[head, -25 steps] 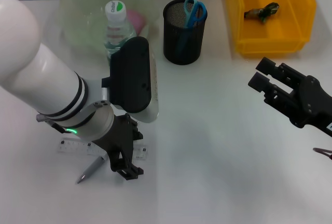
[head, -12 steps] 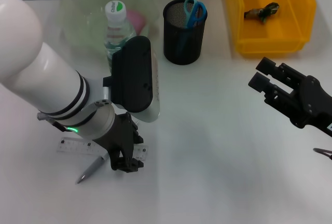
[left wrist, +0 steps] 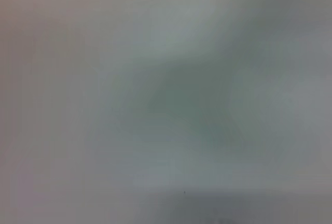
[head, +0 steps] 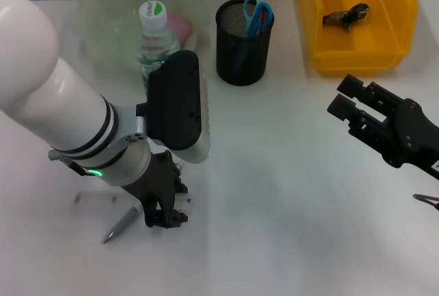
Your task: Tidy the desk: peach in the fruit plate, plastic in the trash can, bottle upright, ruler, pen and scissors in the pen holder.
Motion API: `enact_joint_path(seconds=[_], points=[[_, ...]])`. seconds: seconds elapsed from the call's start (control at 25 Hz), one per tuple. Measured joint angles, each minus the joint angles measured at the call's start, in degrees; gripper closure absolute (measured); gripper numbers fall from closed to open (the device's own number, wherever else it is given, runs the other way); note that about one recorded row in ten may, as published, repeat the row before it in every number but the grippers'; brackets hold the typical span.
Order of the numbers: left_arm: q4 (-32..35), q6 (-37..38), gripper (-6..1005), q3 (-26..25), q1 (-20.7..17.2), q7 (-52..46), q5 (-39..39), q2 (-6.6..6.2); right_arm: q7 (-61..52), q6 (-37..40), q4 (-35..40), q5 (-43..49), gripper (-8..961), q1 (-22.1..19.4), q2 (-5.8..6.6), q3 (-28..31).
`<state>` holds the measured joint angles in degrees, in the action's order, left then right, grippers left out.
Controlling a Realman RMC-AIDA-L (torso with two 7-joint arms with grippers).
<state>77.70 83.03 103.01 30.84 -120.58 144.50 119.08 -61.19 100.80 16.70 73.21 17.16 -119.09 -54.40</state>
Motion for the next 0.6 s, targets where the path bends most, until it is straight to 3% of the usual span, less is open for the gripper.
enact_joint_path(seconds=[0.24,0.6], points=[[0.0,-0.1,622,0.1,0.0,0.0,0.3,0.00,0.0,0.0,0.0,-0.1,392,0.1,0.00,0.0],[4.0,0.2,615,-0.8,-0.5,-0.2,0.5,-0.12,0.0,0.3,0.0,-0.1,392,-0.5,0.00,2.8]])
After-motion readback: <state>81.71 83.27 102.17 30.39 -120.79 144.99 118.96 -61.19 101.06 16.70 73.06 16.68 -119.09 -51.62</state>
